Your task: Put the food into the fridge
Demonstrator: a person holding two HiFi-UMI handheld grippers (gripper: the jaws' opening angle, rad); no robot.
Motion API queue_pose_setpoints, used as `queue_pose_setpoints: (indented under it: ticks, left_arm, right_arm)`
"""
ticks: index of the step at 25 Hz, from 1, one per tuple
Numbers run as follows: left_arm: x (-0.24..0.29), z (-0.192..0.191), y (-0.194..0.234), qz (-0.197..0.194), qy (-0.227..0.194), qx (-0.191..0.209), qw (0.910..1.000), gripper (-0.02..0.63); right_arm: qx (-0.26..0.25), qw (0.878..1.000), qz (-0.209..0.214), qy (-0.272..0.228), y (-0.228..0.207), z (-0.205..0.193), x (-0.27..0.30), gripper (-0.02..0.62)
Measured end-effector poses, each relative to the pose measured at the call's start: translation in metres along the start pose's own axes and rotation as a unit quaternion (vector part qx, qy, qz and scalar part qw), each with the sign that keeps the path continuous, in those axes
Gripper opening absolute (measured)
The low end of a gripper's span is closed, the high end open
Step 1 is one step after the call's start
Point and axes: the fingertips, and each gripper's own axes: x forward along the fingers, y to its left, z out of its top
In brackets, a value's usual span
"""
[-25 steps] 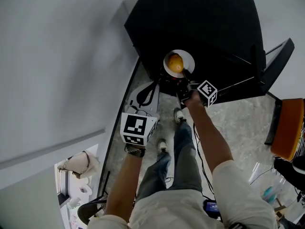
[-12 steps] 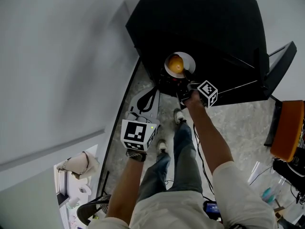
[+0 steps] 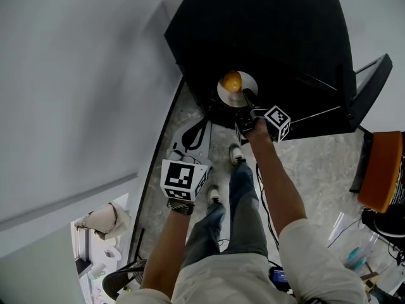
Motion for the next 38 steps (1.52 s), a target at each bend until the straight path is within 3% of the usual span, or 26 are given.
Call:
queue_pose_setpoints:
  ticks: [2, 7, 11, 16, 24, 28, 33, 38]
  left_arm:
    - [0.001, -0.001, -0.003, -0.003, 0.001, -0.001, 1.0000, 0.002]
    - [0.003, -0.003, -0.007, -0.011, 0.004, 0.000, 0.9999, 0.002]
    - [0.003, -0.008, -0.008, -0.013, 0.007, -0.002, 0.9999, 0.002]
    - [0.002, -0.012, -0.008, -0.015, 0.010, -0.002, 0.9998, 0.002]
    - [0.003, -0.015, -0.009, -0.019, 0.013, -0.003, 0.9997, 0.002]
    - [0.005, -0.019, -0.011, -0.023, 0.017, -0.003, 0.9996, 0.002]
    - [0.008, -0.025, -0.013, -0.026, 0.023, -0.003, 0.9994, 0.002]
    - [0.010, -0.027, -0.016, -0.030, 0.025, -0.001, 0.9992, 0.002]
  right_arm:
    - [0.010, 1.000, -0.006, -0.004, 0.000, 0.001, -0.005, 0.279]
    - [-0.004, 0.999, -0.025, -0.022, 0.006, 0.003, -0.013, 0.315]
    - [-0.057, 0.997, -0.041, -0.032, 0.008, 0.002, -0.017, 0.316]
    - [-0.121, 0.992, -0.032, -0.035, 0.017, -0.003, -0.017, 0.376]
    - [-0.147, 0.988, 0.001, -0.048, 0.024, -0.003, -0.020, 0.408]
    - [-0.191, 0.980, 0.017, -0.042, 0.028, -0.005, -0.021, 0.411]
    - [-0.273, 0.961, 0.026, -0.028, 0.028, -0.008, -0.021, 0.390]
    - [-0.311, 0.950, 0.020, -0.021, 0.024, -0.010, -0.025, 0.380]
